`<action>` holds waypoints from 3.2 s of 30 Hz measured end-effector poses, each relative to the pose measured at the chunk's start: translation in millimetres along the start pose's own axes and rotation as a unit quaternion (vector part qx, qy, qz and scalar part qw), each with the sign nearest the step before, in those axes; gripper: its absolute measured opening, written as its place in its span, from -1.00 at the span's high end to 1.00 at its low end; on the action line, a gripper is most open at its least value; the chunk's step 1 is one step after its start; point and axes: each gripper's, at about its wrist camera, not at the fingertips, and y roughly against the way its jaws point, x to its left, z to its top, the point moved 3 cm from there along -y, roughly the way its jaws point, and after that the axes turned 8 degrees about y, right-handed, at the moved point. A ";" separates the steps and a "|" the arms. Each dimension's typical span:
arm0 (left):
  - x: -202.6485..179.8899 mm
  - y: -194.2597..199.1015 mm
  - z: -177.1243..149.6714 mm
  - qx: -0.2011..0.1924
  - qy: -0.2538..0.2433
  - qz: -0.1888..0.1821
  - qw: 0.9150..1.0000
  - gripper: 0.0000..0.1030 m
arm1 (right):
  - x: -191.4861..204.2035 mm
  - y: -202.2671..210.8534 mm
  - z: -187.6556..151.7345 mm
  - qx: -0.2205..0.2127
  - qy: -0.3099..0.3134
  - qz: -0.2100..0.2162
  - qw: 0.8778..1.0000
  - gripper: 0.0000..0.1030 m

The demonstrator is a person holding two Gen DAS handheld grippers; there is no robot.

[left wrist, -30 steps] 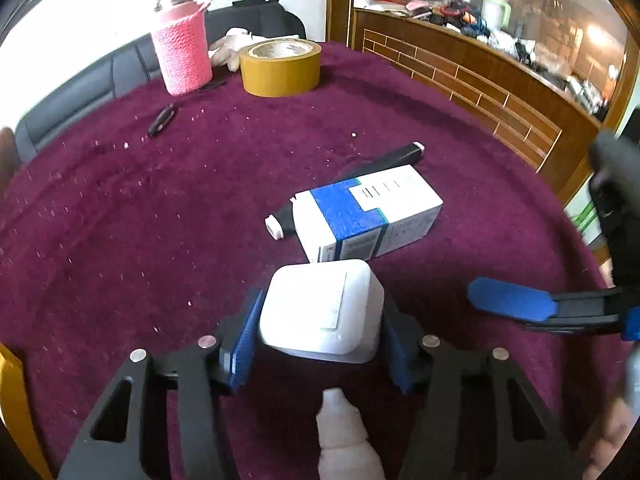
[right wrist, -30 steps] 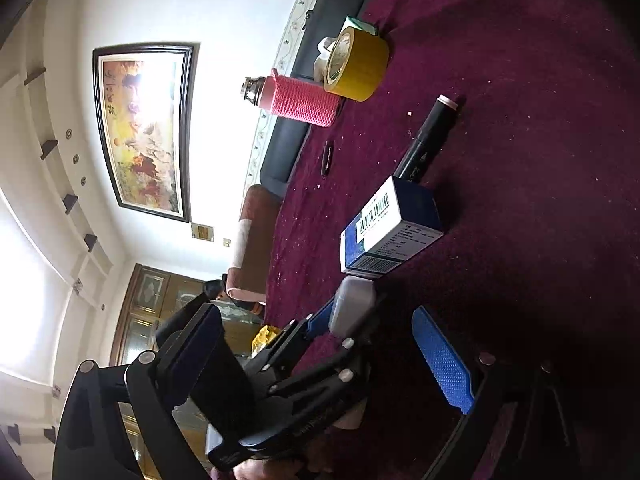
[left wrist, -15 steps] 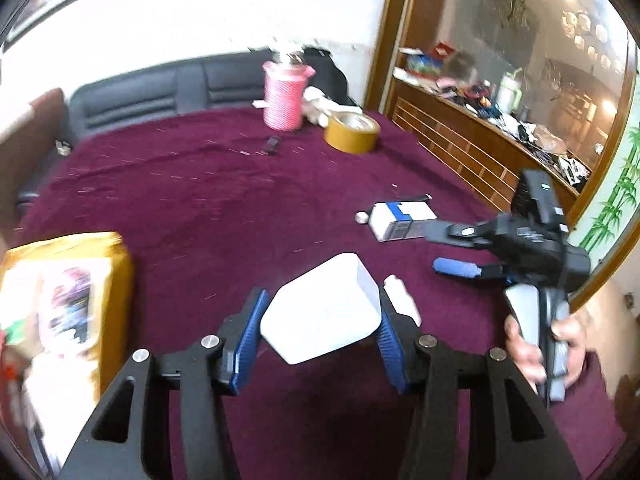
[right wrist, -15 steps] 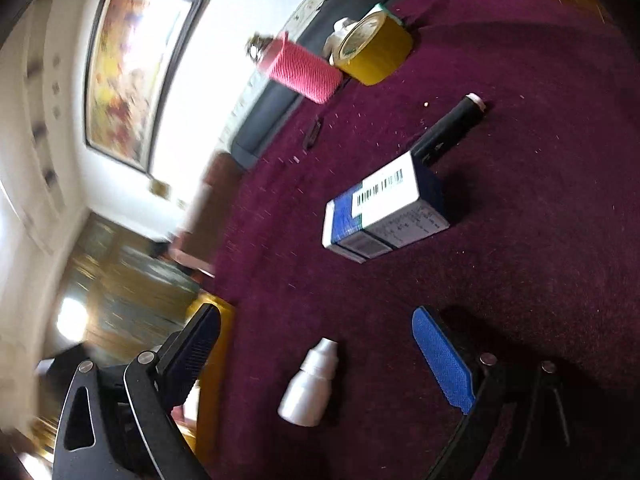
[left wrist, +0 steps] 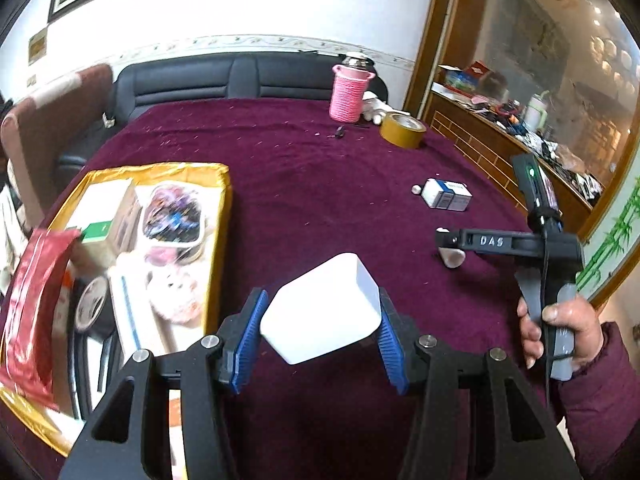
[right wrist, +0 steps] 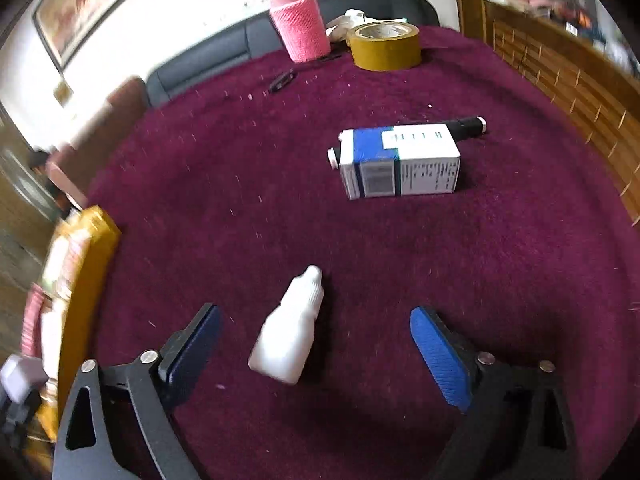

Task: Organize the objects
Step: 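Grasp the white charger with the left gripper while the right gripper grasps the small white bottle, then carry the white charger and white bottle over the yellow tray with both grippers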

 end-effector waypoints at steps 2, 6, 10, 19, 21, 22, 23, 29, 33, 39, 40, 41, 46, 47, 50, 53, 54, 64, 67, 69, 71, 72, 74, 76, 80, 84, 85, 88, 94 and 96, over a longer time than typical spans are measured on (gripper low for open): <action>6.6 1.5 -2.6 0.000 0.008 0.005 1.000 0.00 | 1.1 -4.4 -4.4 0.004 -0.003 -0.020 1.000 -0.78; 13.2 6.9 -7.3 -0.002 0.013 0.017 1.000 0.00 | 8.0 -3.9 -5.5 0.000 0.005 -0.065 0.998 -0.48; 9.2 9.8 -8.5 -0.006 0.003 0.027 1.000 0.00 | 18.2 -5.1 -4.7 -0.002 0.027 -0.097 0.995 -0.17; -3.8 8.7 -12.8 -0.004 -0.026 0.044 0.999 0.00 | 39.4 -2.7 -10.1 -0.014 0.070 -0.121 0.990 0.46; -5.2 7.7 -13.5 -0.001 -0.028 0.046 0.999 0.00 | 41.7 -0.9 -12.7 -0.015 0.072 -0.119 0.990 0.46; -5.0 7.4 -13.9 0.000 -0.028 0.047 0.999 0.00 | 41.9 0.5 -14.0 -0.015 0.071 -0.113 0.991 0.46; -5.3 7.4 -14.4 0.001 -0.029 0.048 0.998 0.00 | 41.9 1.8 -15.5 -0.014 0.070 -0.106 0.992 0.46; -8.0 10.3 -17.7 -0.001 -0.037 0.053 0.998 0.00 | 39.6 14.7 -24.2 -0.016 0.057 -0.082 0.995 0.46; -10.6 14.6 -19.6 -0.006 -0.044 0.054 0.998 0.00 | 38.7 24.6 -29.0 -0.021 0.050 -0.068 0.996 0.45; -15.9 24.4 -23.1 -0.016 -0.053 0.057 0.997 0.00 | 41.1 38.1 -36.4 -0.027 0.046 -0.056 0.997 0.45; -16.5 26.2 -23.5 -0.017 -0.053 0.057 0.997 0.00 | 42.3 40.4 -38.1 -0.029 0.046 -0.053 0.997 0.45; -17.0 28.1 -23.7 -0.019 -0.054 0.058 0.997 0.00 | 43.0 41.8 -38.9 -0.029 0.045 -0.050 0.997 0.45; -17.4 37.4 -24.8 -0.030 -0.058 0.062 0.996 0.00 | 52.1 54.2 -43.0 -0.038 0.047 -0.034 0.998 0.45; -16.7 39.1 -24.1 -0.032 -0.059 0.063 0.996 0.00 | 54.3 56.7 -43.3 -0.040 0.048 -0.030 0.998 0.45; -13.7 45.7 -23.9 -0.040 -0.057 0.066 0.995 0.00 | 64.2 66.3 -44.0 -0.047 0.052 -0.016 0.997 0.45; -7.8 52.3 -23.1 -0.049 -0.054 0.072 0.995 0.00 | 75.4 74.9 -43.5 -0.054 0.056 0.001 0.997 0.45; -5.0 54.3 -22.4 -0.052 -0.052 0.075 0.994 0.00 | 80.7 78.3 -43.4 -0.057 0.059 0.007 0.997 0.45; 40.2 75.0 -17.3 -0.082 -0.022 0.118 0.989 0.00 | 139.3 97.1 -39.3 -0.068 0.102 0.049 0.991 0.44; 54.6 77.7 -17.1 -0.087 -0.011 0.129 0.988 0.00 | 159.5 99.3 -38.6 -0.068 0.116 0.060 0.989 0.44; 64.3 79.7 -17.9 -0.090 -0.003 0.138 0.986 0.00 | 171.4 99.1 -37.6 -0.067 0.124 0.068 0.988 0.44; 74.5 80.7 -18.1 -0.091 0.003 0.144 0.985 0.00 | 184.8 98.0 -36.5 -0.064 0.133 0.078 0.986 0.44; 80.4 80.6 -18.2 -0.091 0.007 0.149 0.985 0.00 | 191.1 96.9 -35.8 -0.061 0.136 0.083 0.985 0.44; 89.8 80.3 -18.4 -0.089 0.012 0.154 0.984 0.00 | 204.3 93.7 -34.9 -0.055 0.144 0.093 0.984 0.44; 99.7 79.2 -19.1 -0.087 0.020 0.158 0.984 0.00 | 219.3 89.4 -33.9 -0.049 0.153 0.103 0.982 0.44; 116.7 75.8 -21.0 -0.080 0.032 0.163 0.983 0.00 | 245.2 80.3 -33.7 -0.036 0.169 0.118 0.978 0.44; 132.2 69.2 -22.6 -0.072 0.045 0.165 0.983 0.00 | 269.9 71.4 -34.6 -0.026 0.190 0.126 0.973 0.43; 136.6 67.0 -23.3 -0.069 0.049 0.166 0.983 0.00 | 277.1 69.2 -35.6 -0.024 0.195 0.128 0.972 0.43; 147.3 62.2 -25.9 -0.061 0.059 0.165 0.983 0.00 | 295.7 62.0 -37.8 -0.017 0.210 0.134 0.968 0.43; 163.7 54.9 -29.5 -0.052 0.072 0.166 0.982 0.00 | 320.1 46.0 -41.5 -0.006 0.237 0.129 0.963 0.43; 166.5 54.7 -30.3 -0.052 0.074 0.164 0.982 0.00 | 324.8 40.4 -42.9 -0.003 0.244 0.123 0.962 0.43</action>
